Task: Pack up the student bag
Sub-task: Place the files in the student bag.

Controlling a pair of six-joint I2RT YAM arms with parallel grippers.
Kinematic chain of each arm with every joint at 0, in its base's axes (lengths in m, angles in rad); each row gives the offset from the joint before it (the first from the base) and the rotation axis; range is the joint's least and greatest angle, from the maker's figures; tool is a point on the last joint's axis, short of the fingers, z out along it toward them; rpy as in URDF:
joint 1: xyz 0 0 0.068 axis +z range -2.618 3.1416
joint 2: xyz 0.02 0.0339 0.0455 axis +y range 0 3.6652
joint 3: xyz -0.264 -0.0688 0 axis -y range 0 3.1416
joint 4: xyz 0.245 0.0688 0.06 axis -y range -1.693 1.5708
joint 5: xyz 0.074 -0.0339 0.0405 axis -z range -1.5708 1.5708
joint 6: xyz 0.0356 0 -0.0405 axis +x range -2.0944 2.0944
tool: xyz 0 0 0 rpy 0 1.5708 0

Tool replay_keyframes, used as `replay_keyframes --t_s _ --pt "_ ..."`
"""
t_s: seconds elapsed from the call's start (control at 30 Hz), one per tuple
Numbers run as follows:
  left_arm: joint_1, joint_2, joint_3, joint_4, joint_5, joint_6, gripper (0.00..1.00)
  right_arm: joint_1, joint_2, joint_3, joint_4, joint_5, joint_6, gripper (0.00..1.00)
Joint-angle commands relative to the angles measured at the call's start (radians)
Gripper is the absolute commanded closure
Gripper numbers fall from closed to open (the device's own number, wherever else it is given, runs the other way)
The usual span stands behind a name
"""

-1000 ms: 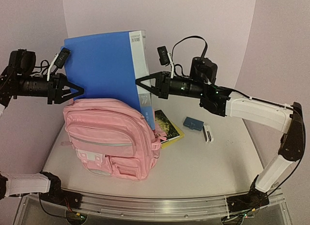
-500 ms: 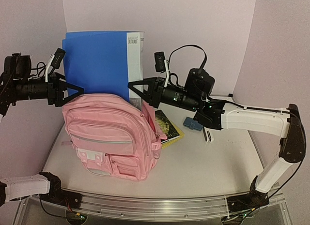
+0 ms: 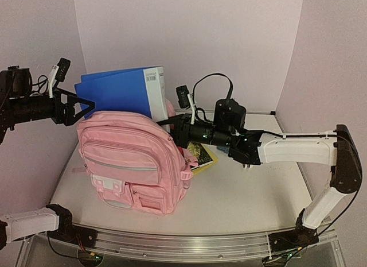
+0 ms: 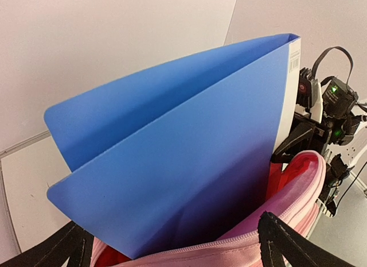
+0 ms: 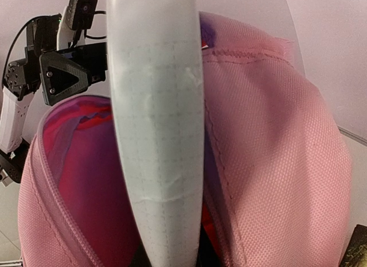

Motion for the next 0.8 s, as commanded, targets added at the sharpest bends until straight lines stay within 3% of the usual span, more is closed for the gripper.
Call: replay_keyframes --t_s 0.0,0.07,0.2,0.47,0.77 --pt "-0.003 -0.003 0.031 0.051 0.019 -0.015 0.0 0.005 -0.047 0.0 0.038 -0.038 0.009 0.71" --pt "-0.002 0.008 0.042 0.041 0.023 -0.013 0.0 0.005 -0.056 -0.004 0.039 -0.034 0.011 0.55" --pt "-0.002 0.021 0.057 0.028 0.037 -0.007 0.0 0.005 -0.094 -0.014 0.038 -0.024 0.011 0.39" --pt "-0.002 0.025 0.048 0.052 0.031 -0.025 0.0 0.006 -0.183 -0.014 -0.029 0.029 0.003 0.23" --pt "-0.002 0.019 0.02 0.096 -0.088 -0.091 0.02 0.006 -0.181 0.048 -0.106 0.107 -0.002 0.19"
